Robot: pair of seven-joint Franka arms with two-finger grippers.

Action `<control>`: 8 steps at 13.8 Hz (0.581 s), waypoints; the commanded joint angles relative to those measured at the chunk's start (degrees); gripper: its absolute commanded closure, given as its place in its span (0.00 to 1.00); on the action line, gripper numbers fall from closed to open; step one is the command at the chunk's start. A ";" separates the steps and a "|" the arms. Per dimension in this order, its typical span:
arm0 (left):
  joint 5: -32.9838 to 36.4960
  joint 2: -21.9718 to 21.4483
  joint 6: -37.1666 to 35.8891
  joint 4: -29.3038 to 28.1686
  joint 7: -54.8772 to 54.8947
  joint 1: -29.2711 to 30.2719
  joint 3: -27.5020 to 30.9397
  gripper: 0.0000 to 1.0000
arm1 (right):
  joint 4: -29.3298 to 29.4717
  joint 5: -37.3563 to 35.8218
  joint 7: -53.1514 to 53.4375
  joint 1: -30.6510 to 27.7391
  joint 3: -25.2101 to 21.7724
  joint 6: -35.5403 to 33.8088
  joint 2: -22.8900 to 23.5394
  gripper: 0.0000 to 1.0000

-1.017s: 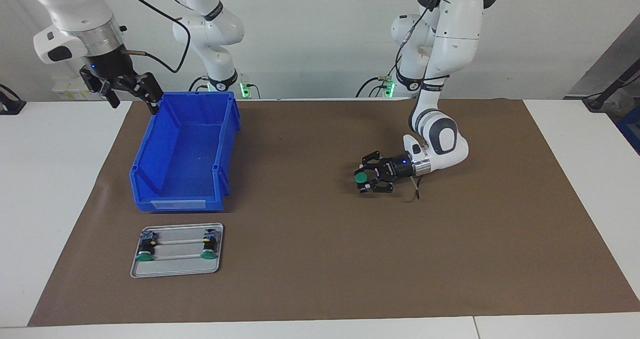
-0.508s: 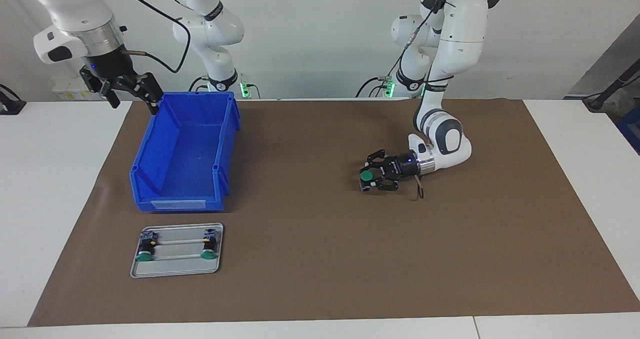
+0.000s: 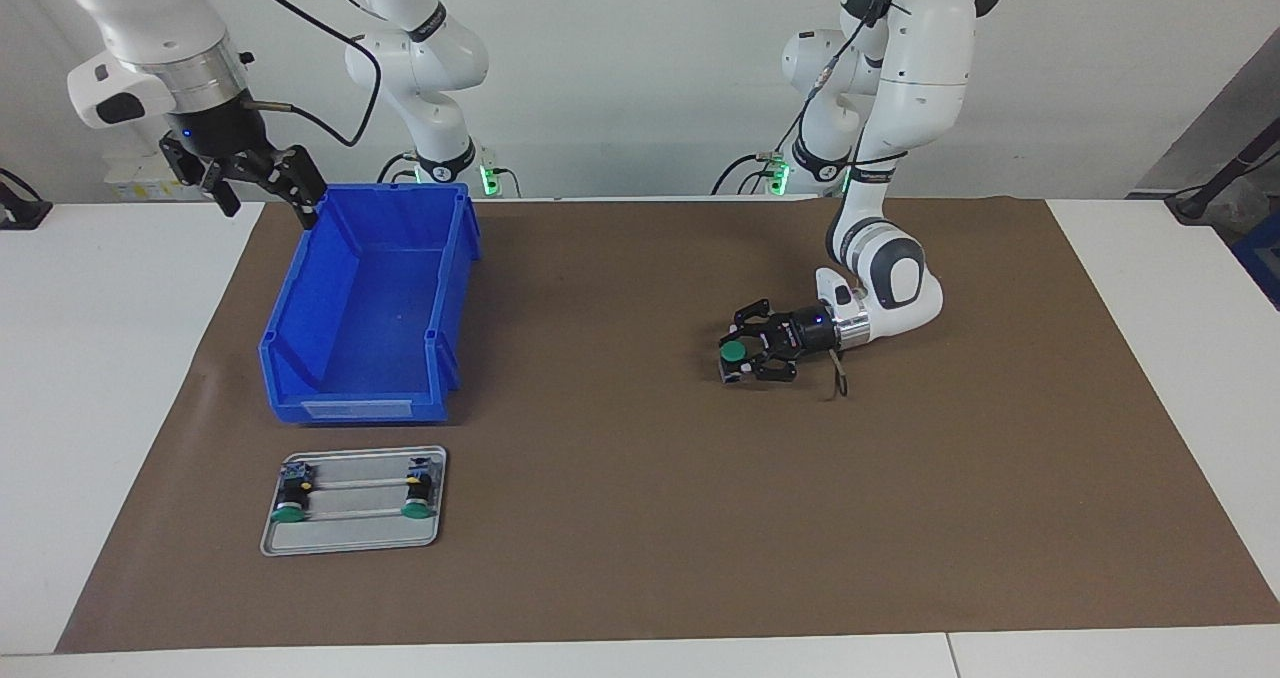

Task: Place and press button with both arms
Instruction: 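Lower the green button onto the table and open the left gripper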

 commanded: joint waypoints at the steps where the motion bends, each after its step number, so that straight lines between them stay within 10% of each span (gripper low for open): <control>1: -0.67 0.03 1.99 -1.66 1.90 -0.34 0.11 0.57 | -1.55 0.27 -1.58 -0.78 0.33 0.64 -1.22 0.00; 8: -0.58 0.12 2.52 -1.66 1.63 -0.42 0.11 0.25 | -1.55 0.27 -1.58 -0.87 0.33 0.56 -1.22 0.00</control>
